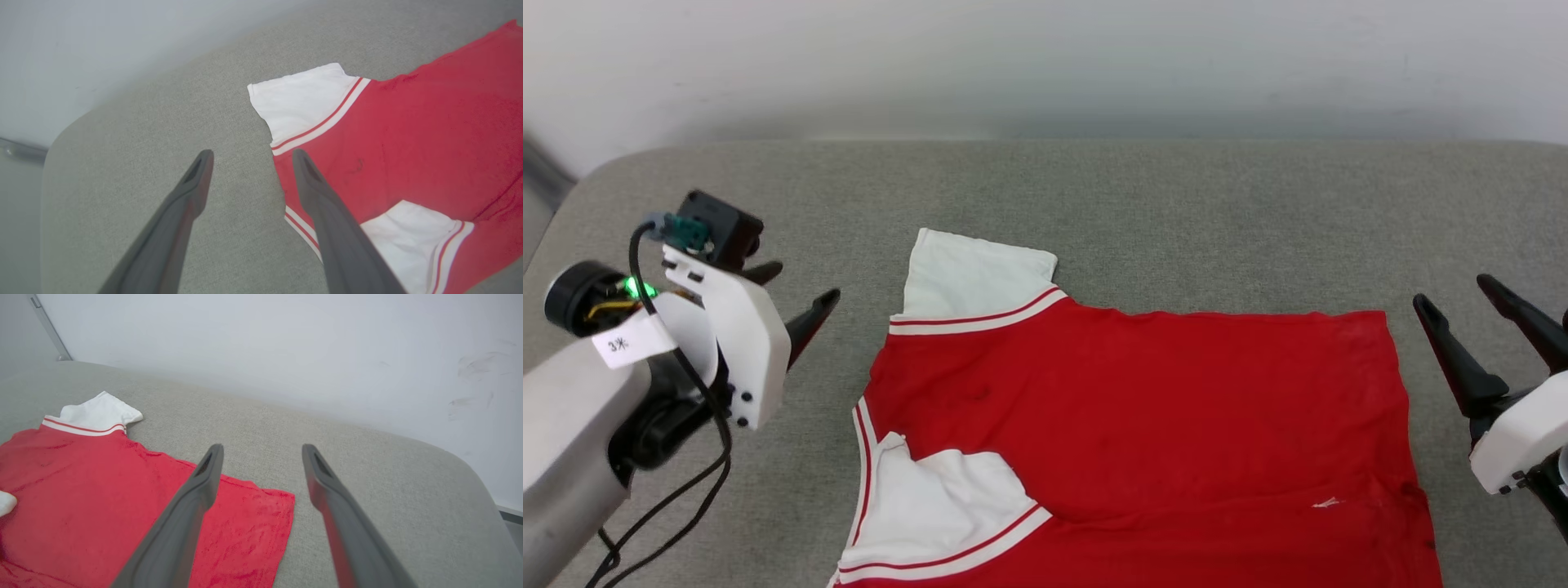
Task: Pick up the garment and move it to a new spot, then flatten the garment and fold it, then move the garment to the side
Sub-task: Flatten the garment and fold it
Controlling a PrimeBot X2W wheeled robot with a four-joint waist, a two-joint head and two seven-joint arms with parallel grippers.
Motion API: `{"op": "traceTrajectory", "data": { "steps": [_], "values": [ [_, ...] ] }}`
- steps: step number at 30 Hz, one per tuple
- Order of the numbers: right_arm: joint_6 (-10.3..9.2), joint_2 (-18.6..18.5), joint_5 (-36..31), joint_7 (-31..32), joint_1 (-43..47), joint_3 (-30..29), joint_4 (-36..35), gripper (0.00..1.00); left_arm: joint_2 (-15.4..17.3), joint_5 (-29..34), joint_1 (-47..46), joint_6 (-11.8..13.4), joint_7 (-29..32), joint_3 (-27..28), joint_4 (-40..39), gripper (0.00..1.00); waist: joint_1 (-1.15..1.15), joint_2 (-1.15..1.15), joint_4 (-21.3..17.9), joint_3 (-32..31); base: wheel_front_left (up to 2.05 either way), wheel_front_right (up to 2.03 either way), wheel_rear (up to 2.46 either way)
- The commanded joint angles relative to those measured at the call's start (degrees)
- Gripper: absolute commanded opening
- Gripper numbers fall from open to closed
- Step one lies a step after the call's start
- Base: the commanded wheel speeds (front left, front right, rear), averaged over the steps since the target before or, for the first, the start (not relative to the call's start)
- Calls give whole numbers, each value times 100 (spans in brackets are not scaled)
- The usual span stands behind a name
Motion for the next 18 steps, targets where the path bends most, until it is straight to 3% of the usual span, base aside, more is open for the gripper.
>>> {"op": "traceTrajectory", "data": {
  "steps": [1, 8, 10, 18],
  "values": [
    [-3, 296, -237, -255, 91, -243, -177, 100, -141, 117, -237, 91, -158, 109, 109, 100, 0, 0, -139, 177, 0, 0, 0],
    [-3, 1323, -944, -867, 534, -1015, -942, 100, -569, 165, -1202, 154, -257, 494, 690, 100, 0, 0, -439, 730, 0, 0, 0],
    [-3, 1440, -1014, -896, 608, -1062, -1050, 100, -599, 177, -1321, 123, -172, 497, 790, 100, 0, 0, -486, 820, 0, 0, 0],
    [-3, 2153, -1370, -922, 936, -1256, -1750, 100, -812, -238, -2206, -223, 1196, 406, 1676, 100, 0, 0, -832, 1493, 0, 0, 0]
  ]
}}
